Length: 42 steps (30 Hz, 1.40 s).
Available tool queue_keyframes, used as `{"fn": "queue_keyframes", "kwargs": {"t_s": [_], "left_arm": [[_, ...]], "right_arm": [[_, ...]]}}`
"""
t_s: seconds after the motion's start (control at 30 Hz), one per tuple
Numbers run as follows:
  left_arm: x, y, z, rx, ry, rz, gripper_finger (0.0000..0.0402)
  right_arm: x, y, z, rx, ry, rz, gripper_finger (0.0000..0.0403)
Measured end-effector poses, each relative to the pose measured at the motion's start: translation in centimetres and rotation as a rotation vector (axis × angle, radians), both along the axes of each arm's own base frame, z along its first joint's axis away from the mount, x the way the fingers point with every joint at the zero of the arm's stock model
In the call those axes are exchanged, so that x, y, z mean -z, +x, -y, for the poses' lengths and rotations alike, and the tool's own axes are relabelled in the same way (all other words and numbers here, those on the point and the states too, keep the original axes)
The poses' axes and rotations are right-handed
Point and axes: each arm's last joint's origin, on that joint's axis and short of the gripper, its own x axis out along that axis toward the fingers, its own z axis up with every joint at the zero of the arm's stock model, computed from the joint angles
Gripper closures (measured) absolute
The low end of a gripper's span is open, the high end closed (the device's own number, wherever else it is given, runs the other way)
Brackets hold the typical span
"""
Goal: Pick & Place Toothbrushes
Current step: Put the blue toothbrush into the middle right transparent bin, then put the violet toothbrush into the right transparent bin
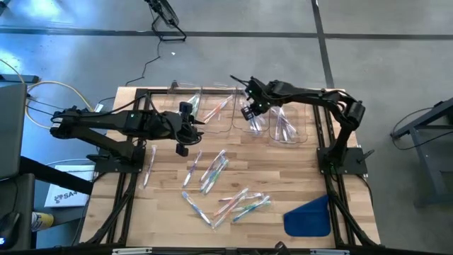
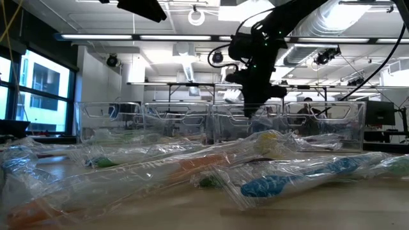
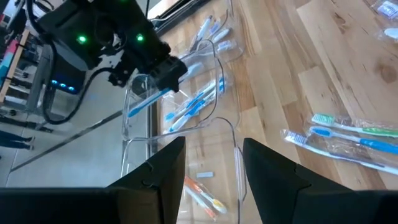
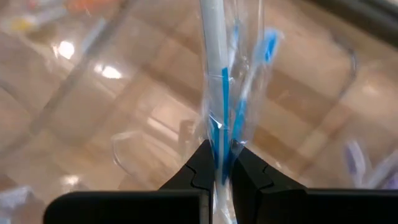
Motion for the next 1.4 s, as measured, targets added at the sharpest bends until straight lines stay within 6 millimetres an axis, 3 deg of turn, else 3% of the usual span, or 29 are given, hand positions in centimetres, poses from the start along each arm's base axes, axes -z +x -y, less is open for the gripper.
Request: {"fn": "queue_keyframes", "kwargs": {"t_s": [0.2,0.5,0.67,0.87,1.1,1.4], "left_arm": [[0.0,0.0,0.0,0.001,0.001,-0.001,0.0245],[0.1,0.0,0.0,0.001,0.002,-0.008,0.0245],[0.1,0.0,0.0,0.000,0.001,-0.007,0.0245],[0.0,0.0,0.0,0.027,0.044,-0.022,0.0245],[-0.3,0.2,0.0,0.043,0.071,0.010,0.0245],[-1.1,-1.0,-0.1,0.088,0.150,0.107,0.0245]], "right_arm": [[0.1,-0.1,-0.1,-0.010,0.013,-0.009,0.0372],[0.0,-0.1,0.0,-0.010,-0.095,-0.073,0.0249],[-0.1,0.0,0.0,-0.032,-0.089,-0.050,0.0209],[-1.8,-0.3,-0.4,-0.048,-0.091,0.029,0.0214],[-6.3,-0.9,-1.1,-0.048,-0.212,0.223,0.0240],[-10.4,-1.3,-5.0,-0.102,-0.447,0.271,0.0256]]}}
